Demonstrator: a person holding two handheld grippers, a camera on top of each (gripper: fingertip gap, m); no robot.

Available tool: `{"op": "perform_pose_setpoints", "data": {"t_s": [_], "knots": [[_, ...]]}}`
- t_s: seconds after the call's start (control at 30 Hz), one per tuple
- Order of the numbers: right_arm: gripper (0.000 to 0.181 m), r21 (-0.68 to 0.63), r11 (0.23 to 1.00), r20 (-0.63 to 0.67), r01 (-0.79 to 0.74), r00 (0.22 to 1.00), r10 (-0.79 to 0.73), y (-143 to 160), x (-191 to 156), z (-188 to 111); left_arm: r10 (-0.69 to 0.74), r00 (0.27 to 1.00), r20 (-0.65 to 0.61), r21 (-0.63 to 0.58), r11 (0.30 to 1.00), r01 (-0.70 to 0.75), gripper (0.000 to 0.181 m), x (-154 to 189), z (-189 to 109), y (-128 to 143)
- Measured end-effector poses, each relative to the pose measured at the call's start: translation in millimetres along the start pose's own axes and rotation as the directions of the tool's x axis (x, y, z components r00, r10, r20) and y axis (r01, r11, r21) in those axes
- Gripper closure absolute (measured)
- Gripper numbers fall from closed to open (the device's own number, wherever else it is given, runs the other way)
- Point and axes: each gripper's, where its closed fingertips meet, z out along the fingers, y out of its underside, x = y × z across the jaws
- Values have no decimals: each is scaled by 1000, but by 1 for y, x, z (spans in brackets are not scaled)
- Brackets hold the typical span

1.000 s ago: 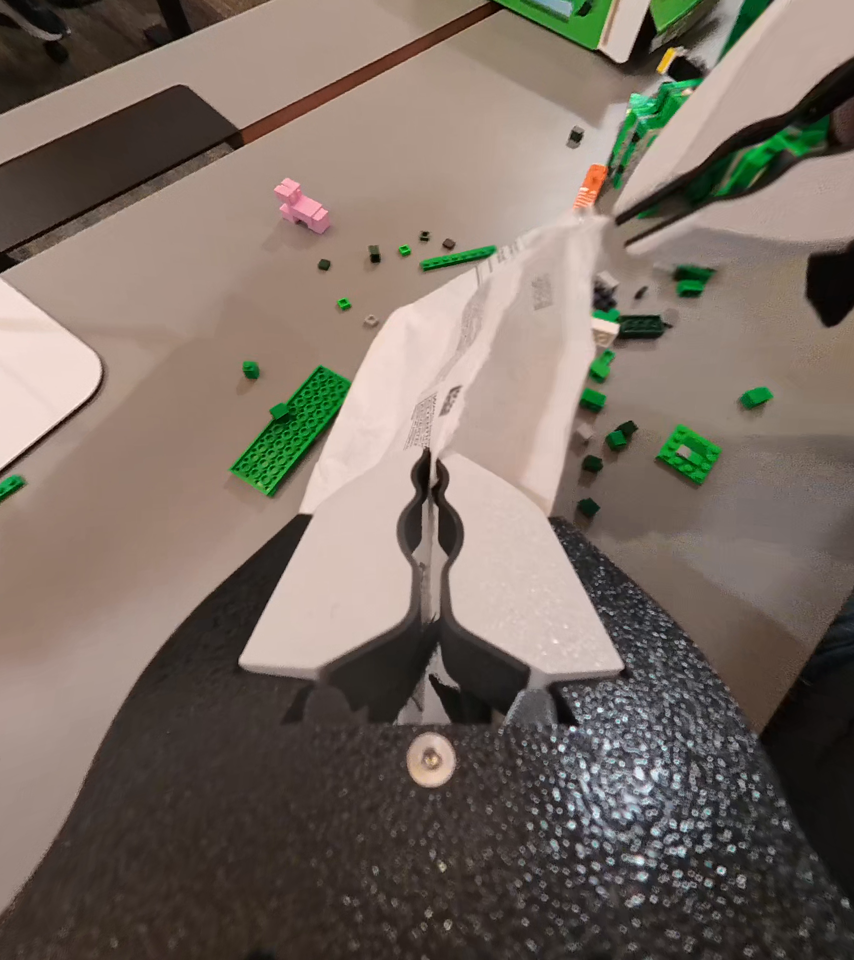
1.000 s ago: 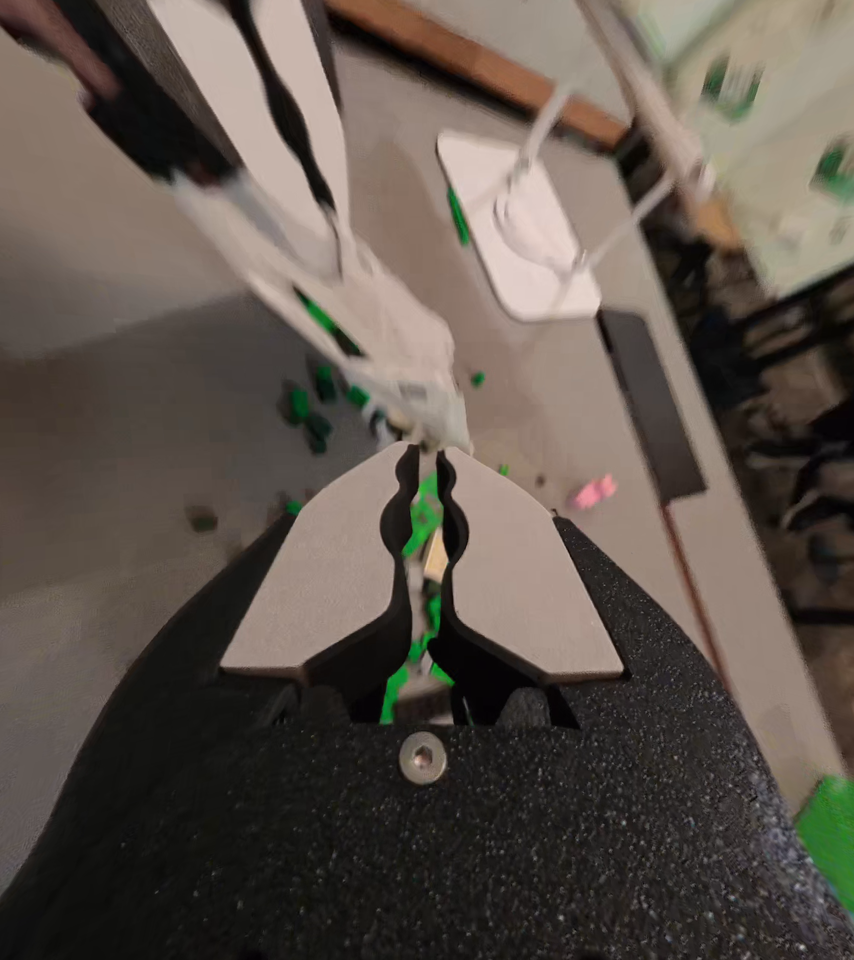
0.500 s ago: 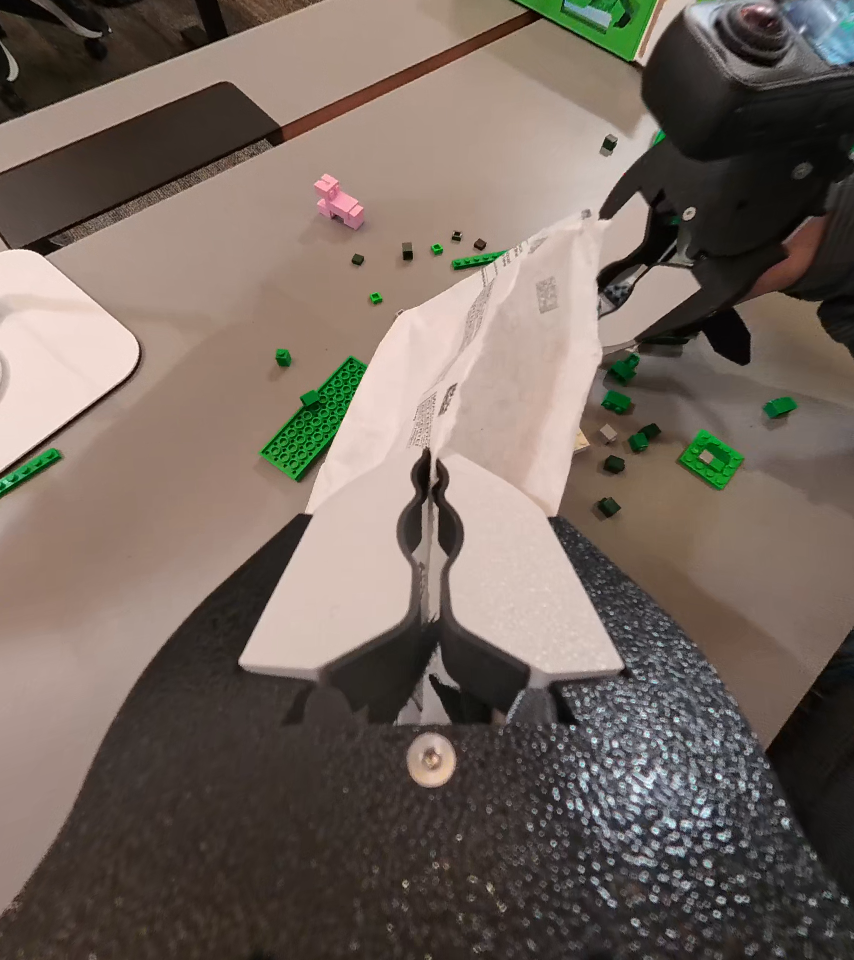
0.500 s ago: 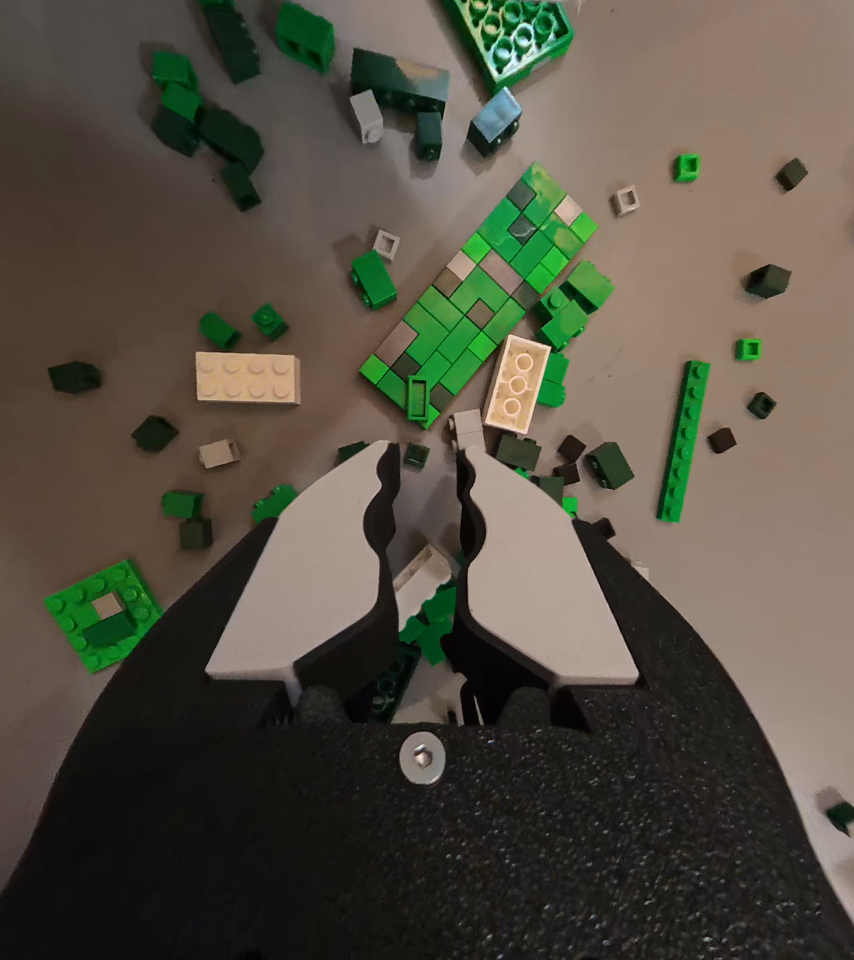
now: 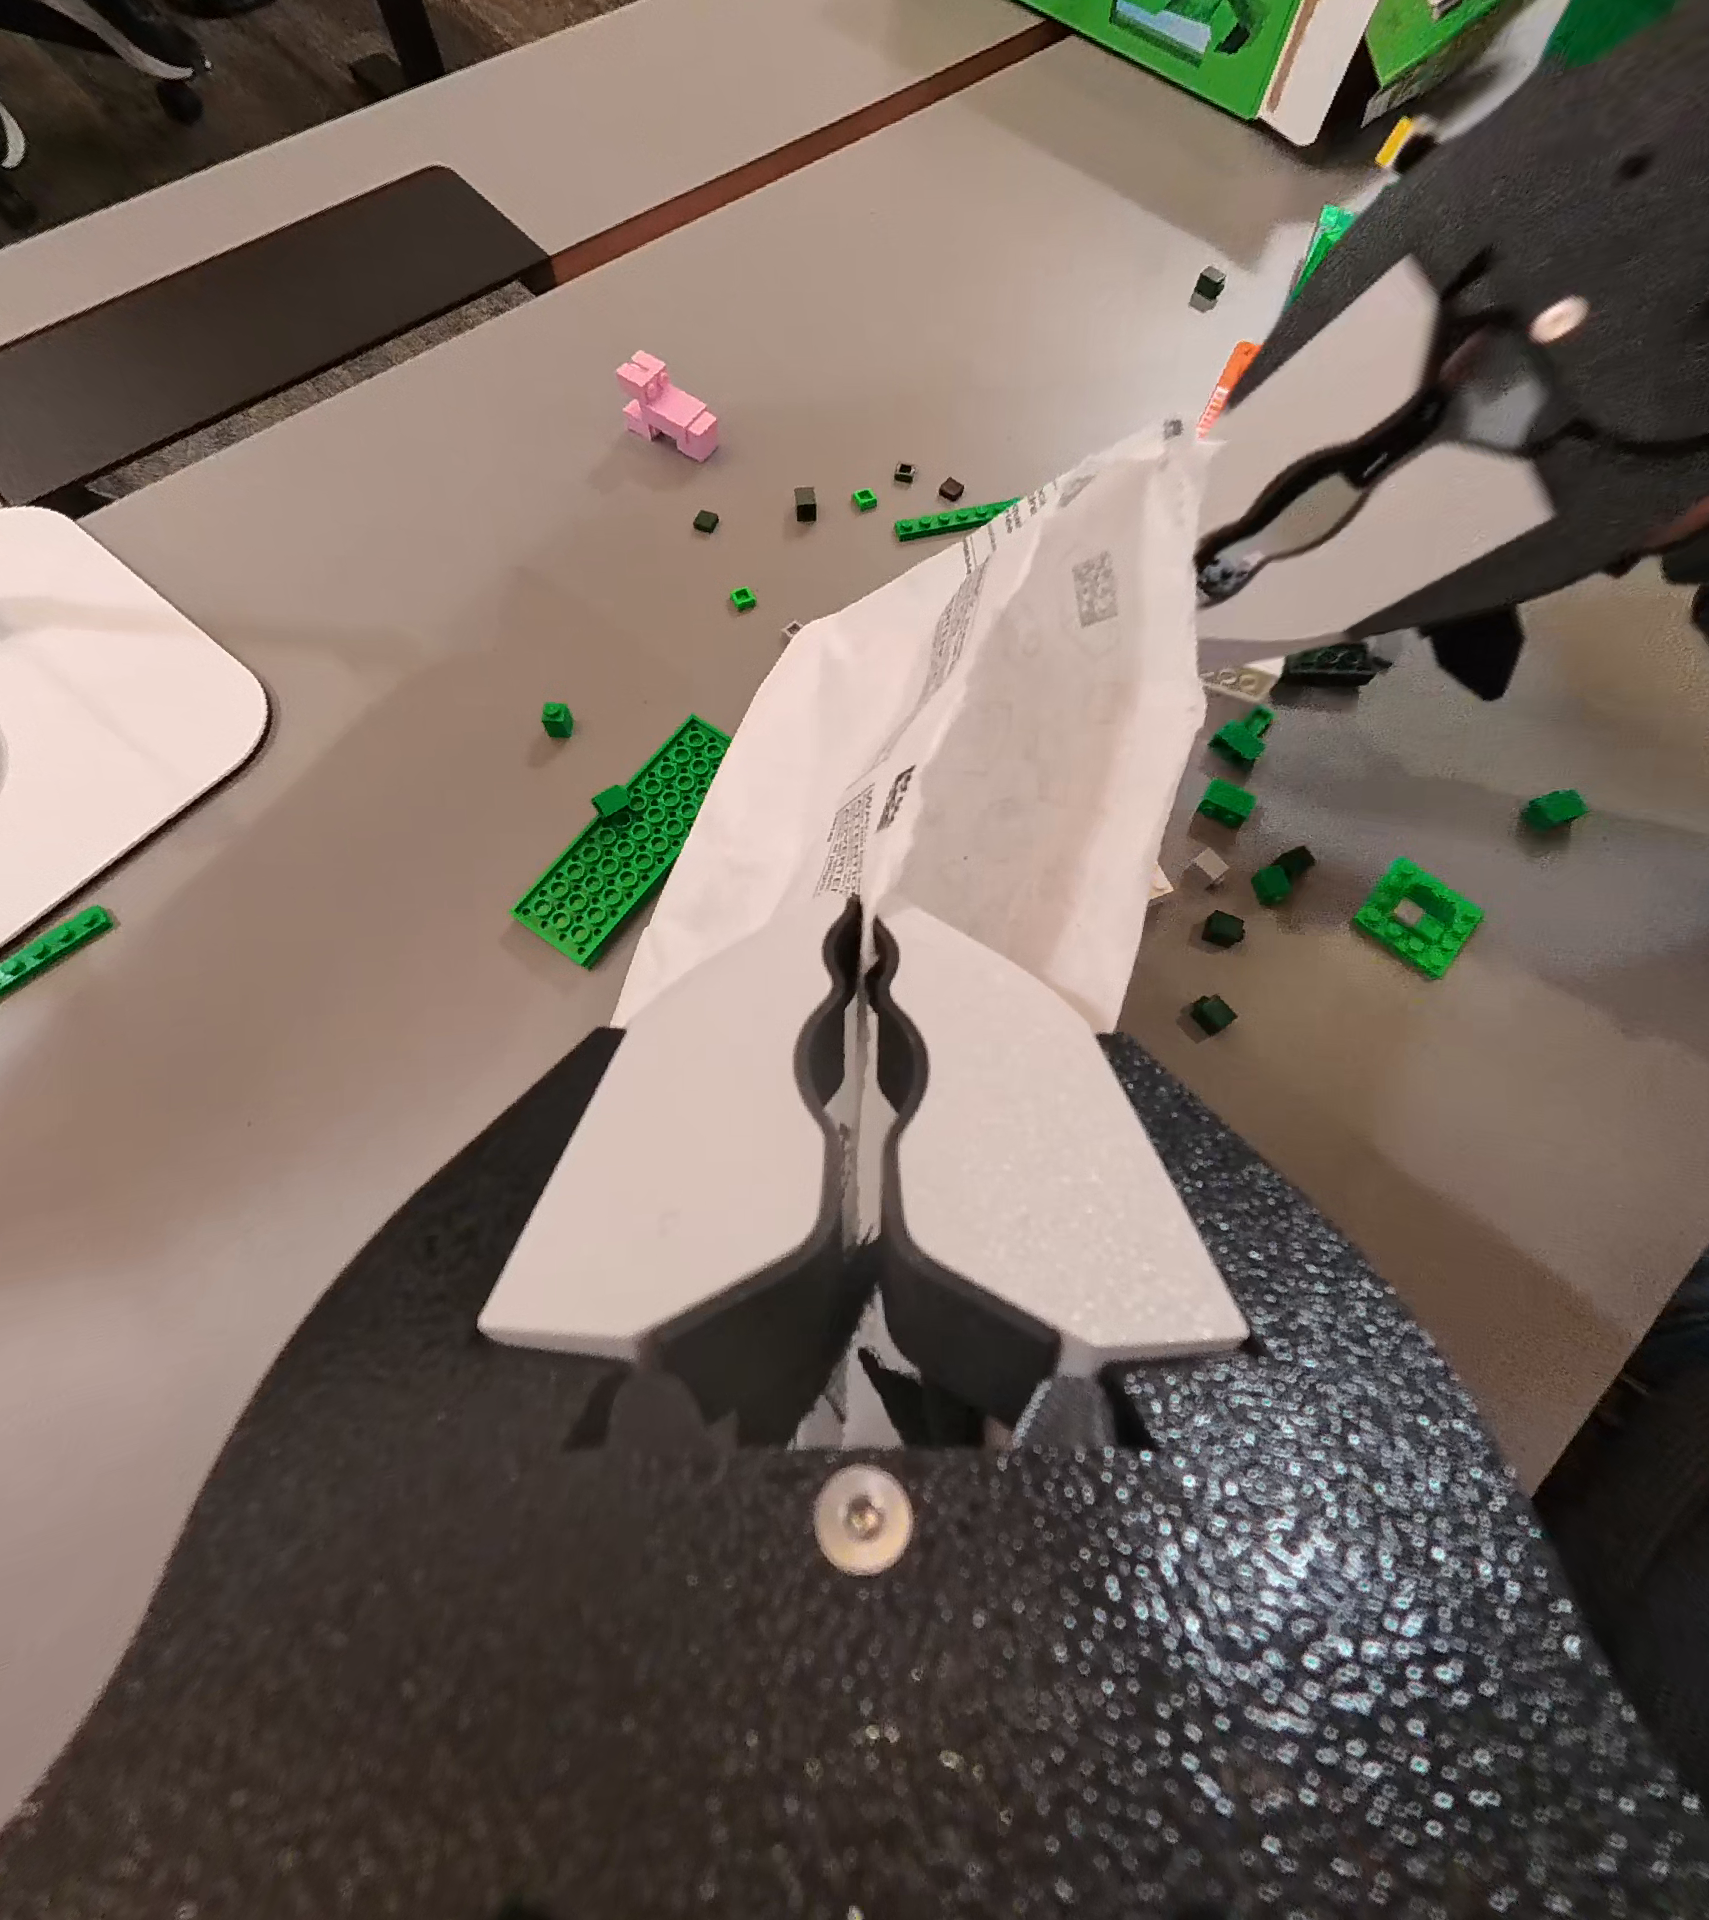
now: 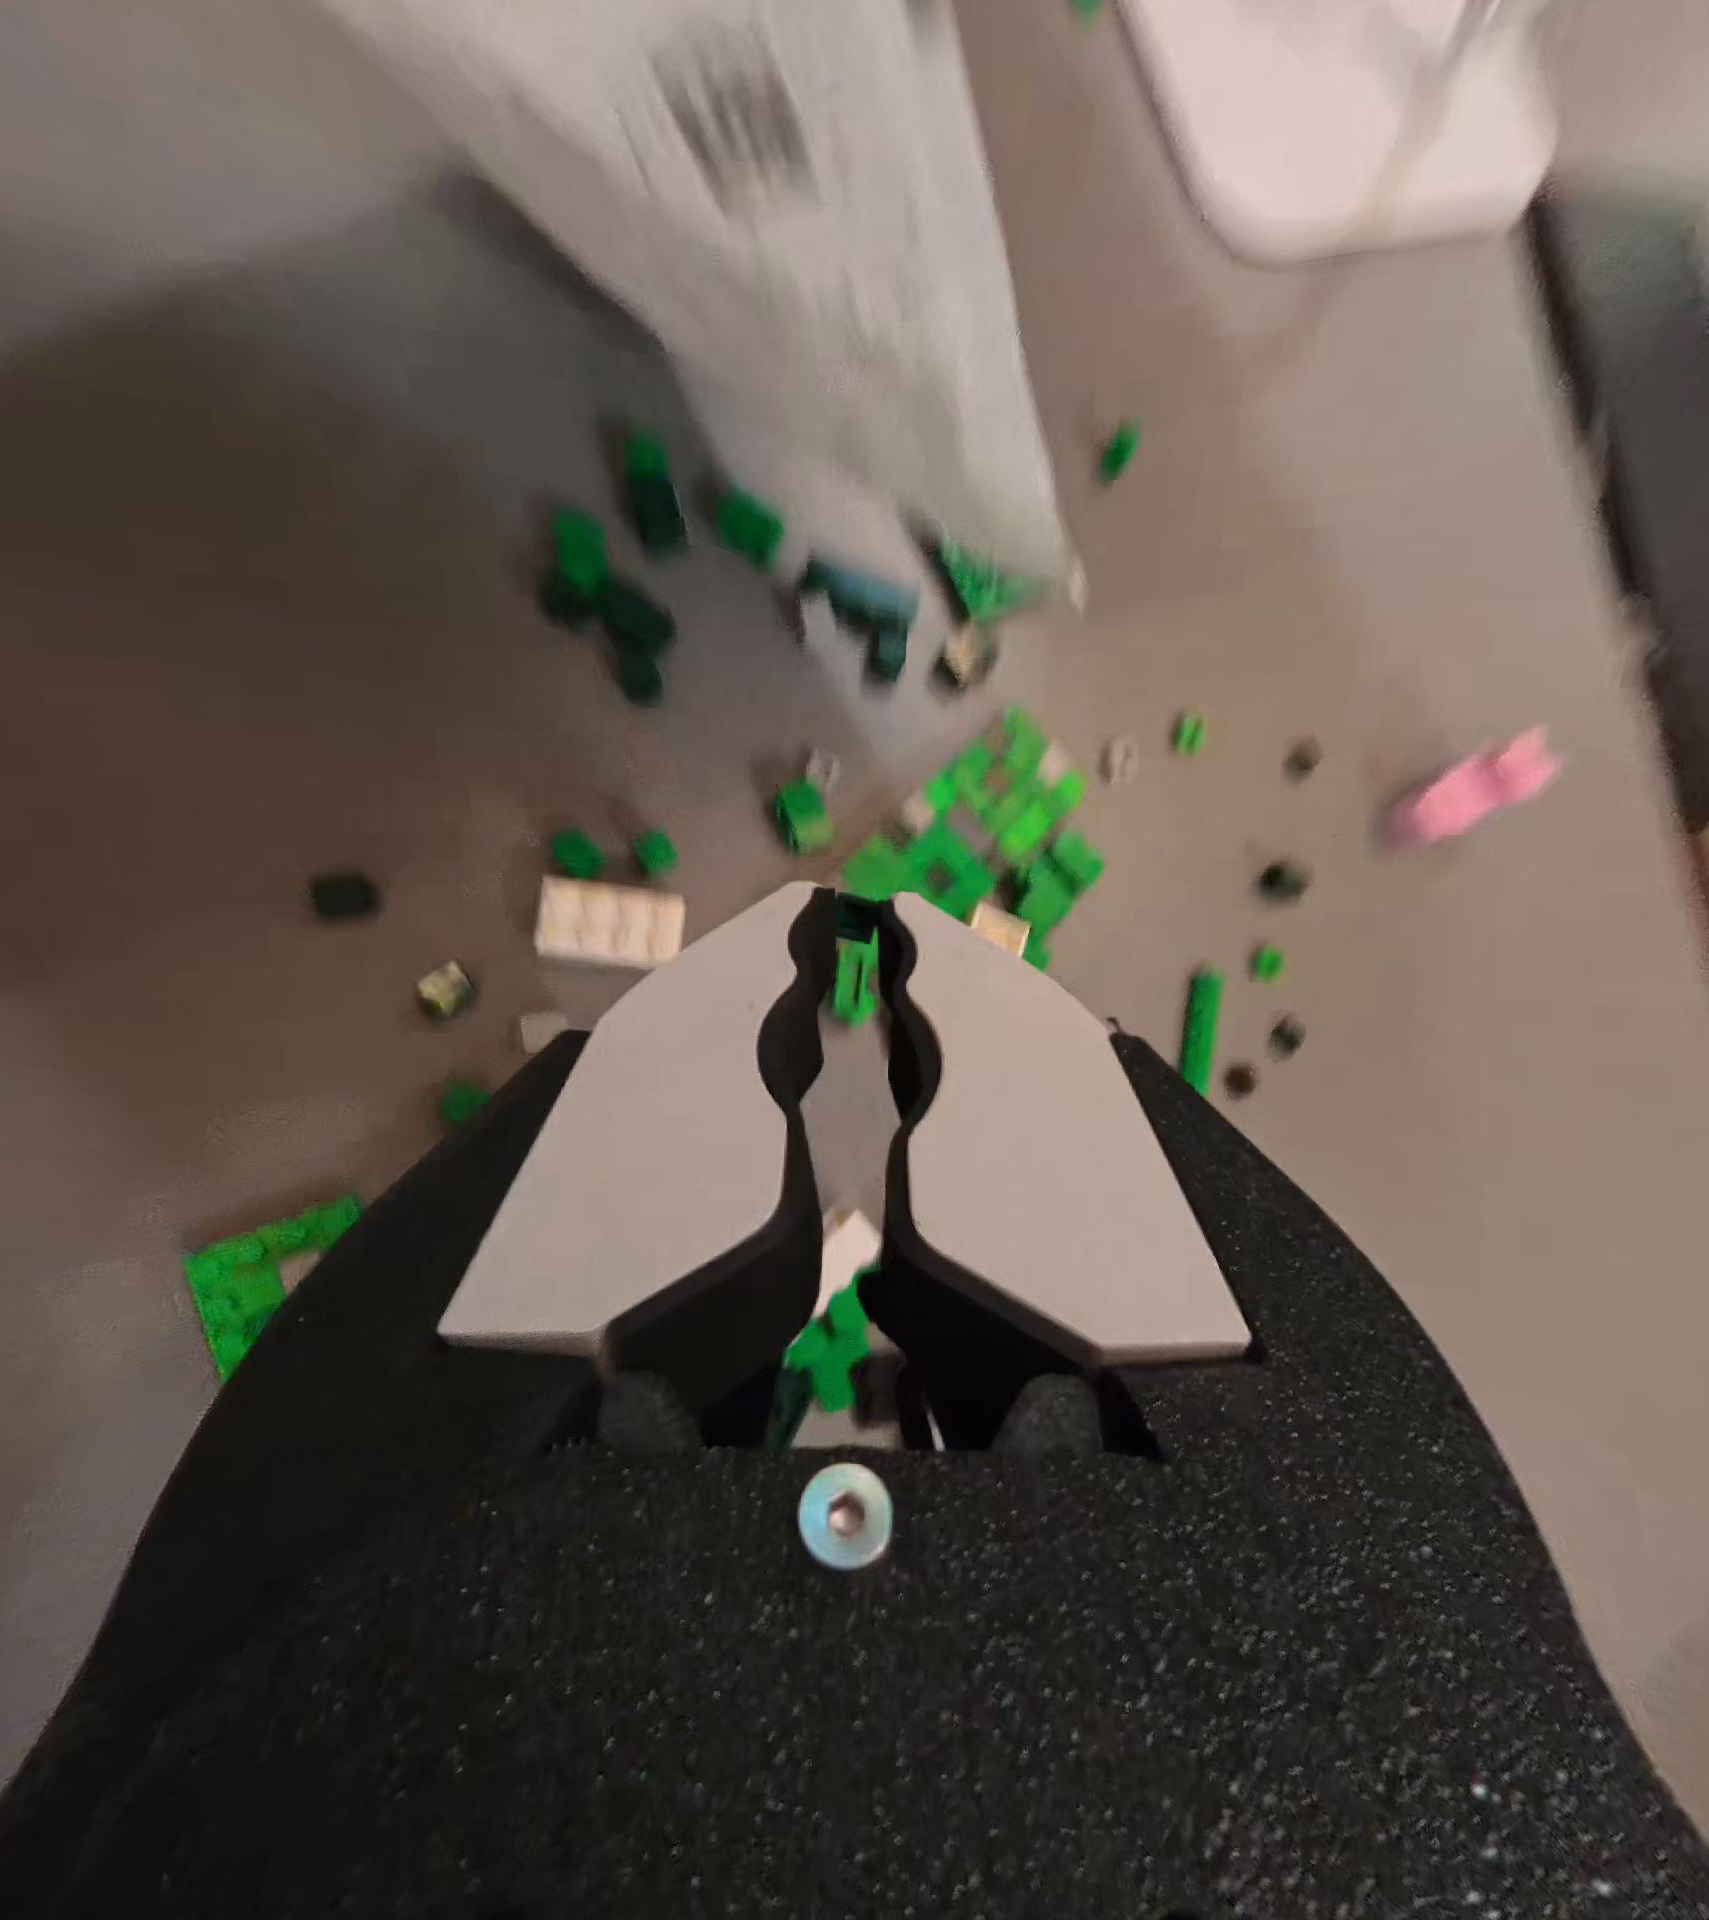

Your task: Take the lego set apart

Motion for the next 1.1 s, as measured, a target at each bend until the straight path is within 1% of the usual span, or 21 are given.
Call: {"op": "perform_pose_setpoints", "data": {"t_s": [0.07,0.13,0.2,0.3,0.37,0.4,0.47,0.6,0.67,0.73,0.8,0.83,0.9,0.97,1.0,1.03,1.1], "knots": [[174,154,983,-30,105,994,-101,-36,-9,-15,2,1000,-1,-4,1000,-2,181,1,1,0],[175,271,940,-77,209,978,-196,-67,-22,-30,6,1000,0,-8,1000,-6,181,1,2,1],[174,345,891,-142,296,955,-262,-91,-31,-43,8,1000,1,-13,1000,-8,181,2,2,1],[174,412,842,-183,350,936,-300,-114,-42,-56,17,1000,9,-27,1000,-16,181,2,4,2],[175,420,837,-186,351,936,-300,-123,-45,-55,23,1000,2,-35,999,-23,181,4,6,3],[175,402,844,-194,355,934,-300,-124,-43,-51,25,1000,-1,-35,999,-25,181,5,6,3],[173,361,856,-221,370,926,-307,-126,-39,-41,32,999,-5,-35,999,-32,181,8,8,2],[168,335,866,-197,371,926,-321,-124,-43,-28,49,999,-9,-27,998,-49,181,11,7,-1],[165,337,867,-208,366,927,-311,-122,-40,-31,51,999,-10,-19,999,-51,181,12,6,-2],[165,352,867,-220,354,931,-291,-120,-38,-41,50,999,-7,-16,999,-50,181,12,5,-3],[165,330,878,-287,348,923,-258,-111,-27,-62,46,999,-7,-17,999,-47,181,11,5,-2],[165,310,890,-326,335,917,-232,-102,-20,-74,46,999,-6,-19,999,-46,181,11,5,-2],[166,276,923,-374,267,915,-153,-72,-8,-100,43,999,-4,-20,999,-43,181,10,5,-1],[164,215,967,-373,137,927,-49,-26,1,-116,34,999,-4,-16,999,-34,181,8,4,-1],[161,185,980,-375,71,927,4,-1,4,-121,29,1000,-4,-13,999,-29,181,7,3,-1],[157,167,986,-377,7,925,57,23,6,-124,24,1000,-2,-10,1000,-24,181,5,2,-1],[156,153,981,-342,-119,925,166,66,4,-125,12,1000,1,-4,1000,-12,181,2,1,-1]]}}
